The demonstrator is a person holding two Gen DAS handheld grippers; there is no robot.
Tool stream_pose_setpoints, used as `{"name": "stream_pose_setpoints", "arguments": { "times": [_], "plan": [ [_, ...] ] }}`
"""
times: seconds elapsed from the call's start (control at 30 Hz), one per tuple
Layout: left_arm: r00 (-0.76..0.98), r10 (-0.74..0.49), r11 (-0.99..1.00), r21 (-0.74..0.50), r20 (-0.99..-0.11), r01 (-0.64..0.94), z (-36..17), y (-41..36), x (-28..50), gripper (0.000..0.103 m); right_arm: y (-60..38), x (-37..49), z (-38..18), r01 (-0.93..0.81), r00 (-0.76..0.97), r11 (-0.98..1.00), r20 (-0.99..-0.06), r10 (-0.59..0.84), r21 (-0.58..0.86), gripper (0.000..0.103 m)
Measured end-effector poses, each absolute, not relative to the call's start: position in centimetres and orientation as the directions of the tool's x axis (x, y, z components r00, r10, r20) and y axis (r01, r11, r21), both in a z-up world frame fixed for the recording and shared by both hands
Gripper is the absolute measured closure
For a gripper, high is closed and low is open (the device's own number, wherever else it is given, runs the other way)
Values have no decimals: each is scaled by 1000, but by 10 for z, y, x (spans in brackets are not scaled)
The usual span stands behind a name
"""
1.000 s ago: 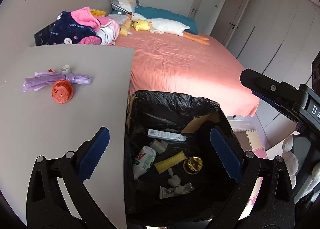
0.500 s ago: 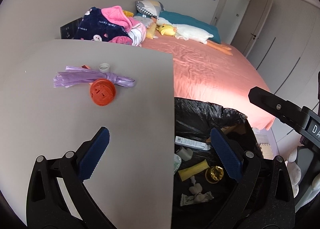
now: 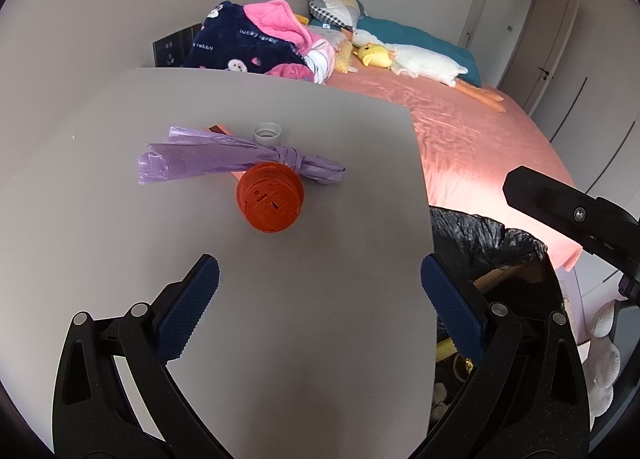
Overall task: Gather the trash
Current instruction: 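Move both open grippers back to the purple bag and orange lid, then grasp the orange lid with the left gripper while the right grasps the purple bag knot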
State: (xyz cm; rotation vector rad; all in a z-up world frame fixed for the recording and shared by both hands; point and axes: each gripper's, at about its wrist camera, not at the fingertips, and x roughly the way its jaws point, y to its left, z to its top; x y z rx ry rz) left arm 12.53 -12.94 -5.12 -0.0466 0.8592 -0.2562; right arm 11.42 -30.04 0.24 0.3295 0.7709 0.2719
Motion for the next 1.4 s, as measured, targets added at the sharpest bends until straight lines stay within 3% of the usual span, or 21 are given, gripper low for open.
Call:
{"name": "stream_pose_setpoints", "arguments": {
  "times": [0.3,0.6,0.8,0.9,1.4],
  "plan": [
    [620,-190,980,-112,-762,163,-59,-121,151,7,-280,143,-8,-170,636,901,-654,410,399,42],
    [594,-174,983,-105,-785,149,-70,-117,173,22,-269,159,-16,-190,612,907,-676,409,376,46],
    [588,-181,982,-118,-788,145,-75,-110,183,38,-259,171,-20,-204,598,909,-689,410,363,46],
    [592,-204,978,-136,-780,157,-74,-108,186,59,-252,177,-23,-215,590,911,-696,409,353,46],
    [613,-149,987,-151,-776,49,-69,-52,167,59,-200,200,-37,-284,539,906,-730,421,313,46]
  ]
}}
